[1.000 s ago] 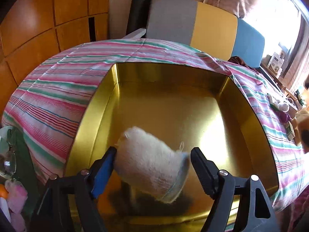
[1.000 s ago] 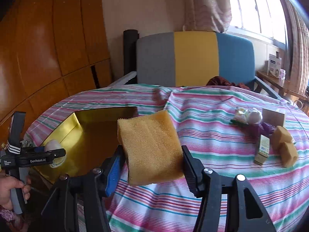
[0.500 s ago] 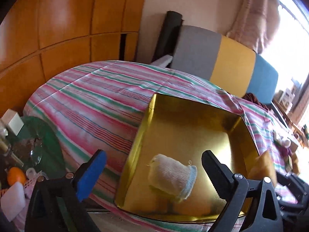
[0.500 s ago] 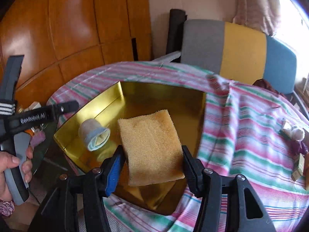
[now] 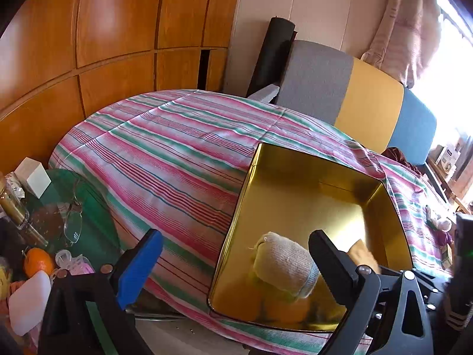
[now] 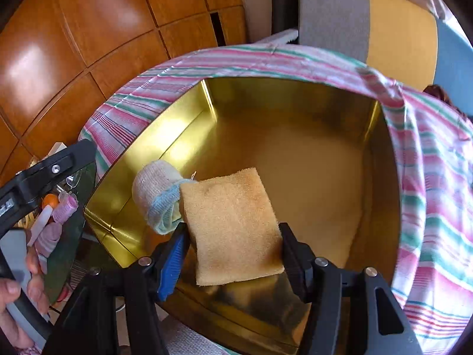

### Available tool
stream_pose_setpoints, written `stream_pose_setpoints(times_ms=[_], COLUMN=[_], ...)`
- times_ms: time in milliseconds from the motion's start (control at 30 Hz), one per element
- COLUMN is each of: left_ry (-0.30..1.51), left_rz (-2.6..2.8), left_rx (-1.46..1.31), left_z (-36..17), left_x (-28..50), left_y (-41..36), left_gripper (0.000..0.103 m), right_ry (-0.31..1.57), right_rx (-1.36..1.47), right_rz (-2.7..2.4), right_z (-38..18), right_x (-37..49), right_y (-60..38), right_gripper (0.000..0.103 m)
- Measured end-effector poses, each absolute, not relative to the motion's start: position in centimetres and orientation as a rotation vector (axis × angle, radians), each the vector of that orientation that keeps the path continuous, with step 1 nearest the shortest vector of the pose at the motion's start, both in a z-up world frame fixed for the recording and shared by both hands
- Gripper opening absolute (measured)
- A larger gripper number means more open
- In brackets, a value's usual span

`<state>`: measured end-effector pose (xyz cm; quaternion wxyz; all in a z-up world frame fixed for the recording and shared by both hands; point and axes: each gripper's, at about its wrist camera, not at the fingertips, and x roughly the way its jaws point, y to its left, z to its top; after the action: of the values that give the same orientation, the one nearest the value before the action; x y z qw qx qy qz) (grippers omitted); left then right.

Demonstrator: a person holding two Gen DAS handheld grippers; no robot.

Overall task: Organize objects
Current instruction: 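Release the sock in the tray with the left gripper while the right gripper drops the sponge in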

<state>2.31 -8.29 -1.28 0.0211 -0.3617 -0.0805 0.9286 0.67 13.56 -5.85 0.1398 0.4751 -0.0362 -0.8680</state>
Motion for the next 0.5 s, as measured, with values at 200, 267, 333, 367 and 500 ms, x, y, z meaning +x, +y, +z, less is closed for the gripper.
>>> stream_pose_setpoints(times_ms=[200,267,333,367,500], left_ry=[-0.275,-0.281,-0.282,-0.276,-0.247], left_rz=[2.877,2.871,2.864,2.863,2.847], left_rx=[-1.134,-1.134,-1.131,-1.130,-1.121], left_z=[-1.5,-1.4,-1.4,-1.3,-1.1], left_x=[2.2,2.2,2.3,2.3,2.6], left_y=[-8.5,-8.3,-8.1,-7.9,-6.8], left_gripper=[0.100,0.100,0.100,0.100,0.100], right_ry=[-0.101,-0.098,-0.084,-0.074,-0.055], right_rx=[1.358,1.333,1.311,1.299,1.238], right_rz=[-2.516,-2.527,-2.546,-2.560,-2.638], right_z=[-5.8,-5.4,-4.8,-4.5,-2.8], right_x=[1.2,1.4,1.7,1.9,2.6], right_y=[13.5,13.7,13.8,13.9,14.8], right_gripper=[0.070,0.071,0.071,0.071,0.071])
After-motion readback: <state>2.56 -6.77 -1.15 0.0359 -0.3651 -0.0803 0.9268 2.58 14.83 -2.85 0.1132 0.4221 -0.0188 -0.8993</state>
